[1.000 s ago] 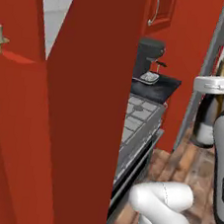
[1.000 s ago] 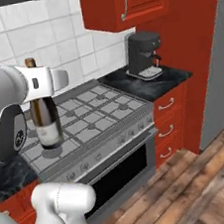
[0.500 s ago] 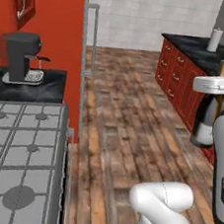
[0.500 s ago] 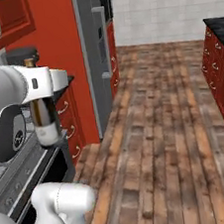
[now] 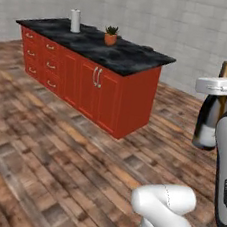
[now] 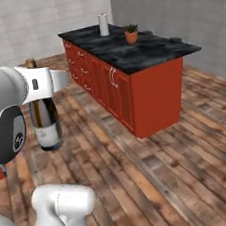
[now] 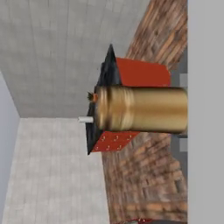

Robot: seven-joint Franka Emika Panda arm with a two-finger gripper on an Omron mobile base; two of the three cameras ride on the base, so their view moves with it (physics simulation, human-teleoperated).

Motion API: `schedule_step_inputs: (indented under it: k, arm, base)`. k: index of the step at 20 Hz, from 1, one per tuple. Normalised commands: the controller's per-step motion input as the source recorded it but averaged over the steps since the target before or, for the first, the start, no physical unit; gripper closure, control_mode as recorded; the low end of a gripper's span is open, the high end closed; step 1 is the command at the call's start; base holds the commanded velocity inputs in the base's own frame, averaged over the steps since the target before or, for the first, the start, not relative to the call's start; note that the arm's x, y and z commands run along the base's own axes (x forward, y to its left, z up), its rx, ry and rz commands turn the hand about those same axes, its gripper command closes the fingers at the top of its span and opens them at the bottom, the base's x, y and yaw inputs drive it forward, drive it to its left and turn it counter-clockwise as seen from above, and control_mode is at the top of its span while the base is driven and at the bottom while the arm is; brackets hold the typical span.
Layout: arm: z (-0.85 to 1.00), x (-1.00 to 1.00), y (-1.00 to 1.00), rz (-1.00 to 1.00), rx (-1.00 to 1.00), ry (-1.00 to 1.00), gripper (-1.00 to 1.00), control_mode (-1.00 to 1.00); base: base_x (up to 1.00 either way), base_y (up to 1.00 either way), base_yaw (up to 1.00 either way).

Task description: Get the candle and the wine from the cabinet and move them to the dining counter.

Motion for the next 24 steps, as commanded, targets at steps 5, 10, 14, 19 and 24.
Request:
schedule_step_inputs:
  k: [5, 10, 14, 19, 24]
  arm:
    - [0.00, 0.00, 0.00, 0.00, 0.00, 0.00, 1.00, 1.00]
    - [0.00, 0.00, 0.00, 0.00, 0.00, 0.00, 1.00, 1.00]
    - [0.00, 0.00, 0.00, 0.00, 0.00, 0.00, 1.00, 1.00]
    - [0.00, 0.00, 0.00, 0.00, 0.00, 0.00, 1.00, 1.00]
    - [0.00, 0.00, 0.00, 0.00, 0.00, 0.00, 1.00, 1.00]
  base:
    - [0.51, 0.00, -0.69]
    - [1.00, -0.25, 0.10]
    - [1.00, -0.28, 0.27]
    - [1.00, -0.40, 0.21]
    - [1.00, -0.43, 0.16]
